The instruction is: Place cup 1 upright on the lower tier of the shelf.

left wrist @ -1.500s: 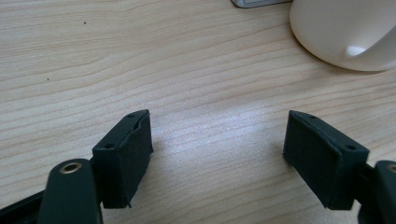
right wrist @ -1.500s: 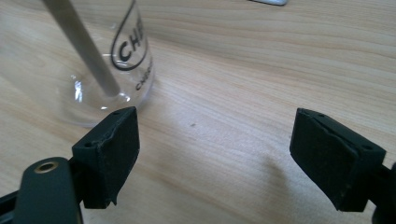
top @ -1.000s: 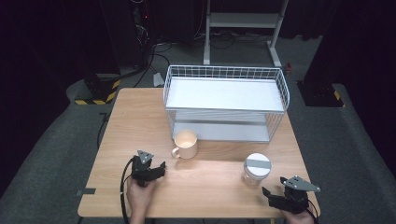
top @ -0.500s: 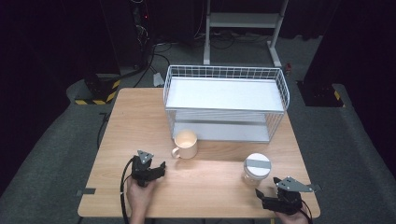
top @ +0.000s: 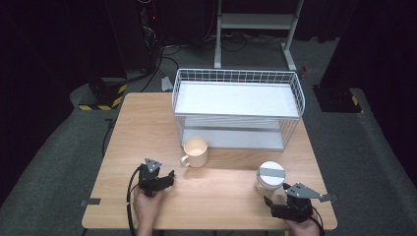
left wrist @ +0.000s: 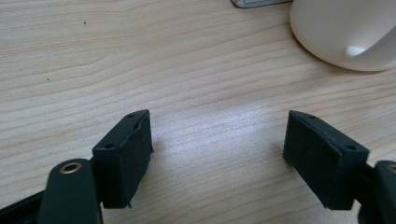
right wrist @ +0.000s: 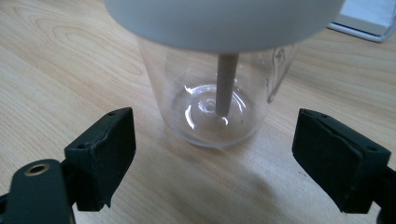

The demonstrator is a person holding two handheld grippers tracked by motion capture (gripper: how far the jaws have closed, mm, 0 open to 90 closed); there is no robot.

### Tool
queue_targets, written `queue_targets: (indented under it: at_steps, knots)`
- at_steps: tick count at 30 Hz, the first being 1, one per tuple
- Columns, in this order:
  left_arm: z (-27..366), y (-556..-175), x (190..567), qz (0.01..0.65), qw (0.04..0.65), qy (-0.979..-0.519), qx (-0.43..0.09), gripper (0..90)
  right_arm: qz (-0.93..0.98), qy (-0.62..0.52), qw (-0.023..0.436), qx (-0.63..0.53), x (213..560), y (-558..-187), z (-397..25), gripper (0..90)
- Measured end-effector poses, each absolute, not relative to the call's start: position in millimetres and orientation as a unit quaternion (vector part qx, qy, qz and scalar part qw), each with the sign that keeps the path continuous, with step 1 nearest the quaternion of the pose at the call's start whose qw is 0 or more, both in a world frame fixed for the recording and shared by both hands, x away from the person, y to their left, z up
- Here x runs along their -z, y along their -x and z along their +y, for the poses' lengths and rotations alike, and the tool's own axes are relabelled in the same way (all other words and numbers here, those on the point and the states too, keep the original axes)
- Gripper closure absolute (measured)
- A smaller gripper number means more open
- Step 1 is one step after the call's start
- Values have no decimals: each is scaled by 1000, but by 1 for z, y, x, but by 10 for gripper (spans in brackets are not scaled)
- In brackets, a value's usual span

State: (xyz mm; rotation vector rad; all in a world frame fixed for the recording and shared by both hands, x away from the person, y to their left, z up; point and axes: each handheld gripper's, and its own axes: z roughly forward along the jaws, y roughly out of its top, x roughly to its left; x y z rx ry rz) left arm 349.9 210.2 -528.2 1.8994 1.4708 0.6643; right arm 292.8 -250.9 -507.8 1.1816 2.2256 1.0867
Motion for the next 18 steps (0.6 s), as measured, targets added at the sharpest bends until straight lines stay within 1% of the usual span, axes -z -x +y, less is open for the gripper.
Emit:
queue_targets:
  at_steps: [18]
  knots:
    - [210, -350, 528, 559, 319, -723, -252, 237, 794, -412, 203, -398, 501, -312, -237, 137]
